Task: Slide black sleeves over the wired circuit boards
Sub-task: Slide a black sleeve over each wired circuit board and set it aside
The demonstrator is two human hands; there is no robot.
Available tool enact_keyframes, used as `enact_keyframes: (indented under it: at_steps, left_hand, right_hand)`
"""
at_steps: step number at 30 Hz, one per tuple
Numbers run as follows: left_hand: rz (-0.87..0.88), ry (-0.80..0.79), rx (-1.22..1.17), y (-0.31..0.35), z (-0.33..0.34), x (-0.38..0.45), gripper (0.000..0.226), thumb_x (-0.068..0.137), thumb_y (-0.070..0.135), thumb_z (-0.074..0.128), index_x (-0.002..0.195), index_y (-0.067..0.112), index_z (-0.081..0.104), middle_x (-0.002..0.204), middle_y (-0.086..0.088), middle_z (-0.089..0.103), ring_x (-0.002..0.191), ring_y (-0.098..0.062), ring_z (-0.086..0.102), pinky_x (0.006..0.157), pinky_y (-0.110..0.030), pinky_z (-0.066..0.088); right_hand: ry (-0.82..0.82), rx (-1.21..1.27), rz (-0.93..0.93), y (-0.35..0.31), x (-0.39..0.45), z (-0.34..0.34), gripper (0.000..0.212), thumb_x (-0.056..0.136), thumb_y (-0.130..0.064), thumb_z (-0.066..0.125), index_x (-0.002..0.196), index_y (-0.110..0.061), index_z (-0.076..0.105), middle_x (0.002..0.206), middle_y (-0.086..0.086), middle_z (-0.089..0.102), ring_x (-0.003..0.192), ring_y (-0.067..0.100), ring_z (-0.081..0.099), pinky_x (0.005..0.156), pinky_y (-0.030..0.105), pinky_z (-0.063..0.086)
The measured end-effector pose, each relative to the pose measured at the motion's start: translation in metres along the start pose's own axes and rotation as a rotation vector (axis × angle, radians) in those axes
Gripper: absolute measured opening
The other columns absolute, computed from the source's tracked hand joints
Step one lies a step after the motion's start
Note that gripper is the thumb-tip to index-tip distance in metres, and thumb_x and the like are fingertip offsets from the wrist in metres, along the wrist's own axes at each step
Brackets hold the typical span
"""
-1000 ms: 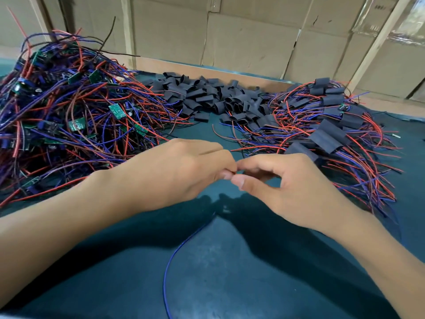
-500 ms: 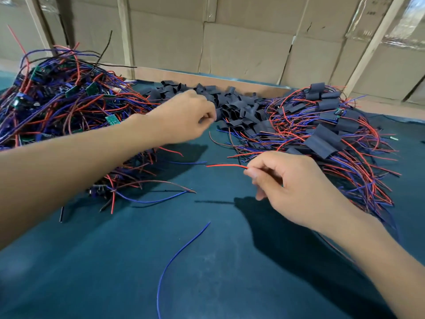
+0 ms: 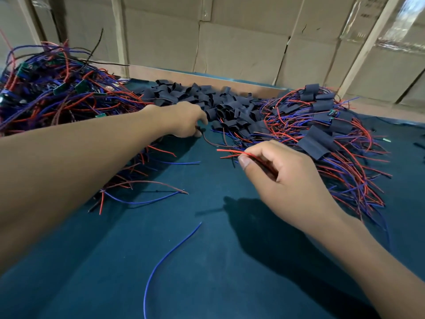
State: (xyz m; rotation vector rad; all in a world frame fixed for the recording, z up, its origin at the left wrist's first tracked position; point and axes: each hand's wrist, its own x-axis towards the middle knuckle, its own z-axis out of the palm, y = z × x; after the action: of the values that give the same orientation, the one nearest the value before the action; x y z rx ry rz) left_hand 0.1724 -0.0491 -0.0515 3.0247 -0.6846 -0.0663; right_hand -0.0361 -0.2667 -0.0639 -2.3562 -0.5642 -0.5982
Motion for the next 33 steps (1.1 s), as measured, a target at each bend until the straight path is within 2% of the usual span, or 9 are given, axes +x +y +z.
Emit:
enact_keyframes:
  at_steps: [7, 12, 15, 17, 20, 23, 25, 28, 33]
  left_hand:
    - [-0.039, -0.045, -0.057, -0.002, -0.007, -0.003, 0.049, 0.092, 0.032, 0.072, 0.136, 0.014, 0.061, 0.133, -0.005, 0.064, 0.119, -0.027, 0.060, 0.099, -0.036, 0.047]
    - [-0.028, -0.040, -0.005, 0.000, -0.012, -0.012, 0.045, 0.092, 0.039, 0.070, 0.128, 0.012, 0.065, 0.120, -0.006, 0.067, 0.106, -0.029, 0.061, 0.090, -0.036, 0.049]
    - [0.013, 0.086, 0.003, 0.014, -0.007, -0.027, 0.032, 0.095, 0.037, 0.066, 0.118, 0.015, 0.072, 0.108, -0.008, 0.070, 0.096, -0.027, 0.061, 0.087, -0.035, 0.051]
    - [0.039, 0.176, -0.009, 0.029, 0.002, -0.042, 0.037, 0.094, 0.039, 0.066, 0.124, 0.017, 0.068, 0.114, -0.012, 0.064, 0.106, -0.031, 0.058, 0.092, -0.036, 0.048]
    - [0.102, 0.286, -0.204, 0.051, 0.012, -0.069, 0.043, 0.097, 0.034, 0.063, 0.137, 0.017, 0.058, 0.118, -0.010, 0.054, 0.113, -0.030, 0.054, 0.096, -0.033, 0.043]
    - [0.202, 0.429, -0.338, 0.070, 0.012, -0.103, 0.040, 0.096, 0.024, 0.064, 0.135, 0.017, 0.060, 0.112, -0.006, 0.058, 0.104, -0.022, 0.058, 0.089, -0.019, 0.038]
    - [0.257, 0.458, -0.380, 0.079, 0.012, -0.124, 0.042, 0.094, 0.030, 0.068, 0.133, 0.018, 0.062, 0.110, -0.003, 0.059, 0.094, -0.013, 0.055, 0.082, -0.013, 0.033]
    - [0.229, 0.419, -0.488, 0.090, 0.017, -0.141, 0.052, 0.091, 0.040, 0.070, 0.139, 0.026, 0.056, 0.114, 0.005, 0.058, 0.097, -0.006, 0.057, 0.089, -0.016, 0.042]
    - [0.150, 0.544, -0.887, 0.106, 0.042, -0.150, 0.055, 0.091, 0.027, 0.073, 0.141, 0.028, 0.050, 0.105, 0.008, 0.063, 0.095, -0.004, 0.063, 0.092, -0.017, 0.049]
  right_hand:
    - [-0.009, 0.011, 0.002, -0.003, 0.000, 0.003, 0.029, 0.097, -0.051, 0.055, 0.096, -0.029, 0.074, 0.077, -0.012, 0.056, 0.080, 0.006, 0.057, 0.070, 0.010, 0.035]
    - [0.008, -0.018, 0.021, 0.001, 0.000, 0.003, 0.021, 0.097, -0.045, 0.062, 0.098, -0.028, 0.075, 0.079, -0.011, 0.057, 0.080, 0.007, 0.056, 0.068, 0.011, 0.035]
    - [0.018, 0.003, 0.045, 0.001, -0.001, 0.003, 0.018, 0.095, -0.043, 0.064, 0.095, -0.030, 0.076, 0.079, -0.009, 0.059, 0.080, 0.010, 0.058, 0.068, 0.013, 0.037]
    - [0.042, 0.001, 0.042, 0.001, -0.001, 0.004, 0.018, 0.095, -0.041, 0.064, 0.093, -0.028, 0.076, 0.078, -0.009, 0.059, 0.080, 0.010, 0.058, 0.069, 0.012, 0.036]
    - [0.086, -0.001, 0.007, -0.001, 0.000, 0.005, 0.018, 0.099, -0.033, 0.064, 0.093, -0.021, 0.077, 0.075, -0.009, 0.058, 0.076, 0.009, 0.055, 0.069, 0.011, 0.036]
    - [0.108, 0.026, -0.019, -0.001, 0.000, 0.004, 0.016, 0.099, -0.023, 0.065, 0.092, -0.015, 0.077, 0.072, -0.001, 0.057, 0.072, 0.016, 0.053, 0.066, 0.022, 0.039]
    - [0.125, 0.023, -0.043, -0.001, 0.000, 0.003, 0.015, 0.099, -0.019, 0.066, 0.092, -0.014, 0.078, 0.072, 0.001, 0.059, 0.072, 0.016, 0.054, 0.066, 0.025, 0.040]
    - [0.200, 0.020, -0.081, -0.003, -0.002, 0.001, 0.012, 0.098, -0.016, 0.067, 0.094, -0.013, 0.079, 0.076, -0.007, 0.063, 0.075, 0.011, 0.057, 0.069, 0.018, 0.041]
    - [0.289, 0.046, -0.094, -0.002, -0.002, -0.002, 0.013, 0.097, -0.016, 0.066, 0.091, -0.013, 0.077, 0.078, -0.013, 0.063, 0.075, 0.008, 0.058, 0.069, 0.014, 0.040]
